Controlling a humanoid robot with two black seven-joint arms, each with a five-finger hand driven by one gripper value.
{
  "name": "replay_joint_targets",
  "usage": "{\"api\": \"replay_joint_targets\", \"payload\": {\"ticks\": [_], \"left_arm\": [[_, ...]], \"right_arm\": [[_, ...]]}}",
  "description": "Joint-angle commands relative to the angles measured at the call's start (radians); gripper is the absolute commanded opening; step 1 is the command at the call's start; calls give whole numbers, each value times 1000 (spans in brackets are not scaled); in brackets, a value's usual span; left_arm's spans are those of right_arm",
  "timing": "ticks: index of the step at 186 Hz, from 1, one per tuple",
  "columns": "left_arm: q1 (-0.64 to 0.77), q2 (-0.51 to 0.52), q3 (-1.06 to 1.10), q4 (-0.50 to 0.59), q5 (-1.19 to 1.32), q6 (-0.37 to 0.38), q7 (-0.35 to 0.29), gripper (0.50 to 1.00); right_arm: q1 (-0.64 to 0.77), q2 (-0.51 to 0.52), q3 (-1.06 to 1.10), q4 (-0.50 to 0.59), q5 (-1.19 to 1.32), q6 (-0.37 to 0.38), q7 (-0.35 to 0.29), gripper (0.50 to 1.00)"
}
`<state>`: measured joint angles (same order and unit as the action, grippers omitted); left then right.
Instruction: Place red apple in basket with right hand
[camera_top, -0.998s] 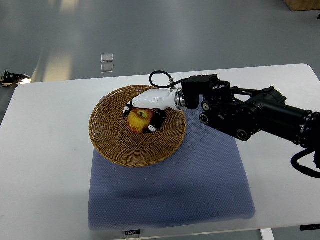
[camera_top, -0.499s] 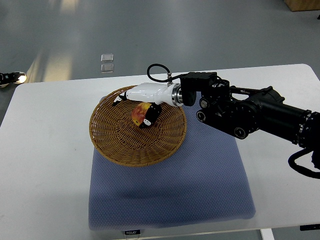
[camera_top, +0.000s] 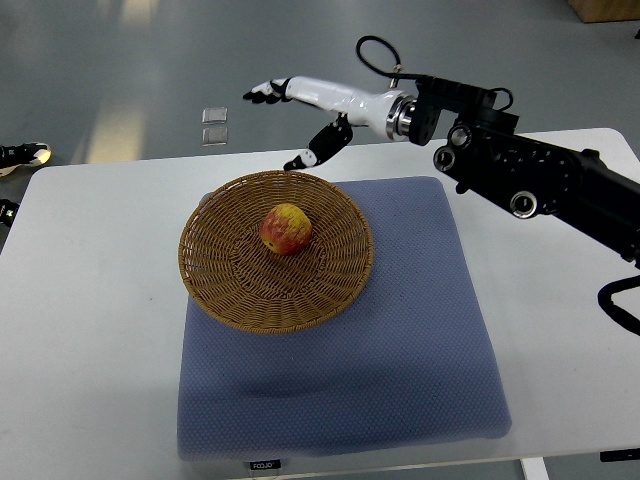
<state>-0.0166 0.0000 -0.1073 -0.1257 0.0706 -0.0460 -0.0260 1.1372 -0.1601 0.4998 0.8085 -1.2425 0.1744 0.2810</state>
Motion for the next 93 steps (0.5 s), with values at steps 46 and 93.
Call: {"api": "replay_joint_targets", "payload": {"ticks": [46, 93], "left_arm": [[0, 0, 0, 0, 0, 0, 0, 1000], [0, 0, 0, 0, 0, -2, 0, 1000]], "right_arm": [[-99, -107, 60, -14, 716, 4, 1, 913], [-251, -90, 190, -14, 848, -3, 1, 913]]}}
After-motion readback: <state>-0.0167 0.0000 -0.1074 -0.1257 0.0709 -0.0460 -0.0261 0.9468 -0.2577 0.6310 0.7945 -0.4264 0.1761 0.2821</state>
